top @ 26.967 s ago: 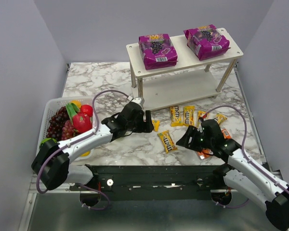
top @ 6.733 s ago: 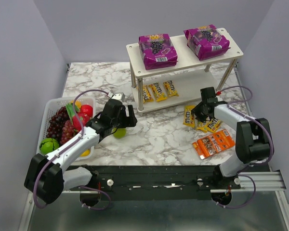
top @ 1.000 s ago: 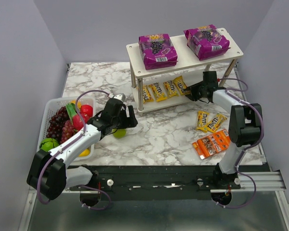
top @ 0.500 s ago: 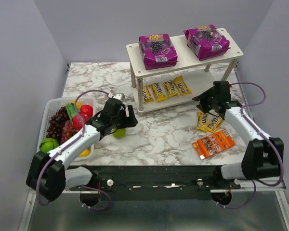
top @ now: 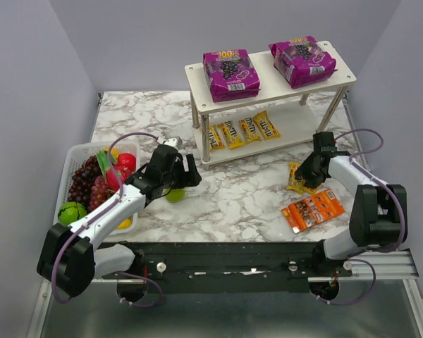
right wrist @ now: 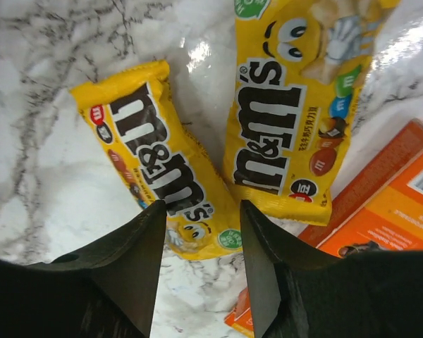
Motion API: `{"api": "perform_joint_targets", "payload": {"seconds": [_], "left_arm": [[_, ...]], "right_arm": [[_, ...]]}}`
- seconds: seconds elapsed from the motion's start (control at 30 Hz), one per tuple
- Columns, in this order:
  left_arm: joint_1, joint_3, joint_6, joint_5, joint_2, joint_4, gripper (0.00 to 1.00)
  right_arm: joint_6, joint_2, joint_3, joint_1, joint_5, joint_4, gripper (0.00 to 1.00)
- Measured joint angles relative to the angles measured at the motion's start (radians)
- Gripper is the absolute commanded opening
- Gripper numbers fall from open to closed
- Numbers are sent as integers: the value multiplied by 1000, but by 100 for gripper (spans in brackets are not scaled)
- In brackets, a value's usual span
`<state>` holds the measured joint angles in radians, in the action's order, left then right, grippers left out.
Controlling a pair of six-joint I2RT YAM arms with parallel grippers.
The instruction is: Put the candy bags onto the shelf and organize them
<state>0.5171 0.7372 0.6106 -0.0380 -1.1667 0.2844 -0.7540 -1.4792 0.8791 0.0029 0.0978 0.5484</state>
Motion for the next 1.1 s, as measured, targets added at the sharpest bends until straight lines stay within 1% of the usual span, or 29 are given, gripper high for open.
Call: {"api": "perform_joint_targets", "payload": {"seconds": [0.07,0.17,0.2,0.4,0.5,0.67,0.9,0.93,1.0,1.03,1.1], "left_arm": [[0,0,0,-1,0,-2,89],[0,-1,1,-1,0,-6,89],[0,-2,1,-1,0,-7,89],[0,-11,3,-2,2,-7,89],[0,-11,3,-2,2,-6,89],[0,-11,3,-2,2,-7,89],[0,-11,3,-8,0,-8,89],[0,-11,3,-10,-1,-8,89],[0,-11,3,-16,-4,-9,89],[0,-11,3,-19,-5,-10,89],[0,-11,3,-24,-8,-11,89]], "right_arm": [[33,-40,5,0,-26,1,54],[75,-73,26,0,-69,1,47],[87,-82,35,0,-85,0,41],[153,-128,51,18,-175,-16,33],[177,-132,51,64,-208,-23,33],[213,-132,33,187,-269,-39,33],[344,-136,18,424,-412,-49,35],[364,-136,17,451,-430,-49,39],[389,-132,14,480,-451,-48,43],[397,-128,13,483,-452,-49,47],[401,-103,11,480,-449,-49,52]]}}
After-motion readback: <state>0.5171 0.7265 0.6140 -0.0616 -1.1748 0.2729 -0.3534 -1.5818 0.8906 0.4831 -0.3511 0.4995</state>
